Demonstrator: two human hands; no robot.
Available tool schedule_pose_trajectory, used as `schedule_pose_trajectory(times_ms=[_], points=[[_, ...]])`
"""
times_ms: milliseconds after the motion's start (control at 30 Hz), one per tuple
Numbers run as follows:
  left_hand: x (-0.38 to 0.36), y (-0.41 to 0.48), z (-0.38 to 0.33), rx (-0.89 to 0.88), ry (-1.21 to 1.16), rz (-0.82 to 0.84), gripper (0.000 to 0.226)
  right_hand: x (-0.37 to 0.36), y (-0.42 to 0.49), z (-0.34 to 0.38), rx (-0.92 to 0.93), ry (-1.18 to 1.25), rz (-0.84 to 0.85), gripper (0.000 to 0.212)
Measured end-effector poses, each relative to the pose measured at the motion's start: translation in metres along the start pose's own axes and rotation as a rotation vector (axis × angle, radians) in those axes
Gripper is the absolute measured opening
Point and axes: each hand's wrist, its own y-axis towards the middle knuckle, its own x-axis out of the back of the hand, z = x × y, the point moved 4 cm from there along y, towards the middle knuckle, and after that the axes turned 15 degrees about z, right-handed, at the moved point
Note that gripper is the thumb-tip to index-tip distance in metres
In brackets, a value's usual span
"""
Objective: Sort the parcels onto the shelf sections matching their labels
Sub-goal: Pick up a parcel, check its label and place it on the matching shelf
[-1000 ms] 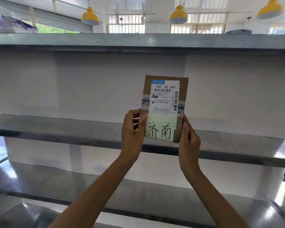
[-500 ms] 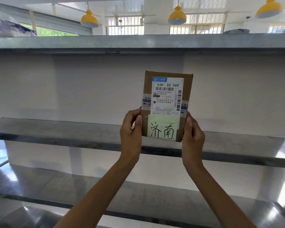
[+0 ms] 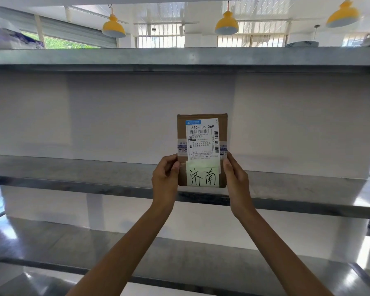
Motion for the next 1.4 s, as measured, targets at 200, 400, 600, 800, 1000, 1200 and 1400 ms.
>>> schedule_pose_trajectory(times_ms=[200,400,600,800,1000,1200,1400], points=[[-0.001,-0.001,-0.012,-0.030,-0.011,-0.001,0.019,0.002,0.002,-0.004,-0.011,-0.006,0.034,0.041],[0.002,-0.002,-0.019,-0.032,0.033,0.000,0.018,-0.001,0.001,0.001,-0.009,0.017,0.041,0.040],[0.004,-0.004,-0.031,-0.051,-0.004,-0.035,0.022,-0.005,-0.002,0.012,0.013,0.140,0.062,0.037],[0.003,0.005,-0.047,-0.025,0.042,-0.024,0.035,-0.012,0.001,0.031,0.062,0.195,0.143,0.036],[0.009,-0.002,-0.050,0.015,0.007,0.030,0.040,-0.022,0.004,0.027,0.067,0.213,0.215,0.041],[0.031,-0.012,-0.049,0.064,-0.080,-0.006,0.031,-0.054,-0.002,0.016,0.023,0.175,0.291,0.044],[0.067,-0.025,-0.050,0.075,-0.083,-0.068,0.043,-0.095,0.000,0.020,0.019,0.107,0.355,0.044]])
